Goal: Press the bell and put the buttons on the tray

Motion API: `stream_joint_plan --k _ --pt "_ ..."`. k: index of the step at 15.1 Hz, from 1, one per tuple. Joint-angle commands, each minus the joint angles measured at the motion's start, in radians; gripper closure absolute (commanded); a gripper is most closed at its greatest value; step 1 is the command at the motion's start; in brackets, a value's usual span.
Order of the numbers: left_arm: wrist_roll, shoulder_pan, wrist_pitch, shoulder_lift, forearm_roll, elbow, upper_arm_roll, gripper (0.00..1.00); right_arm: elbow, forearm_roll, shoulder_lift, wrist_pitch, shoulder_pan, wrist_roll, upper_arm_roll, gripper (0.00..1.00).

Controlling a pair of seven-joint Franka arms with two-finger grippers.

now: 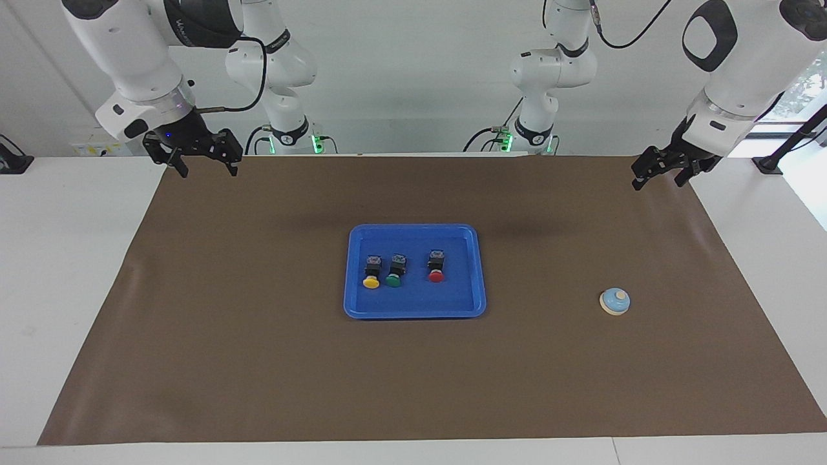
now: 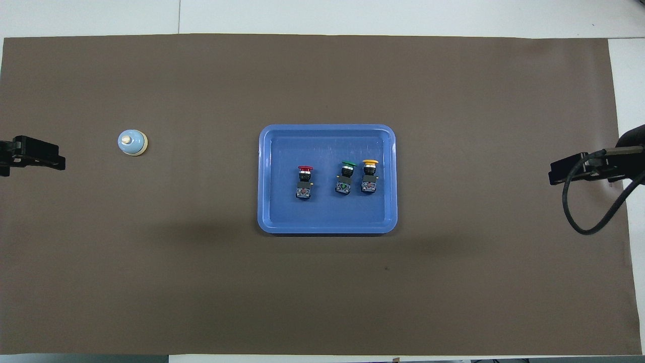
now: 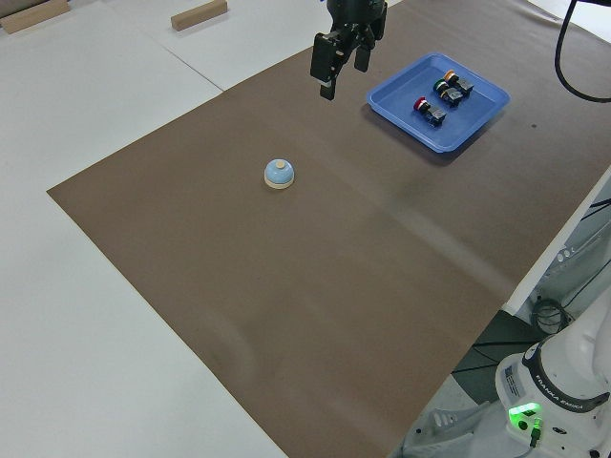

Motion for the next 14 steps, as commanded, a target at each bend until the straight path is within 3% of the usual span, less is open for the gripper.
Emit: stream_joint_plan --k 1,7,8,9,12,14 --pt "-0.003 -0.009 -0.002 -0.020 0.006 -0.010 -0.003 0.00 -0.011 -0.008 -0.010 0.000 -0.017 -0.020 0.012 0.00" --pt "-0.015 0.000 0.006 -0.032 0.006 -0.033 -0.001 0.00 -0.011 -0.008 -0.010 0.000 -0.017 -0.019 0.012 0.00" --pt "-0.003 0.003 0.029 -0.036 0.006 -0.054 -0.001 0.40 -0.011 -0.008 -0.010 0.000 -0.017 -0.020 0.012 0.00" --pt "-0.003 0.004 0.030 -0.046 0.006 -0.064 0.000 0.99 -0.011 -0.008 -0.010 0.000 -0.017 -0.020 0.012 0.00" --pt "-0.001 0.027 0.040 -0.053 0.007 -0.107 0.002 1.00 -0.011 -0.008 -0.010 0.000 -0.017 -0.019 0.012 0.00" --pt "0.006 0.030 0.133 -0.046 0.009 -0.160 0.002 1.00 -0.011 -0.008 -0.010 0.000 -0.017 -0.019 0.012 0.00"
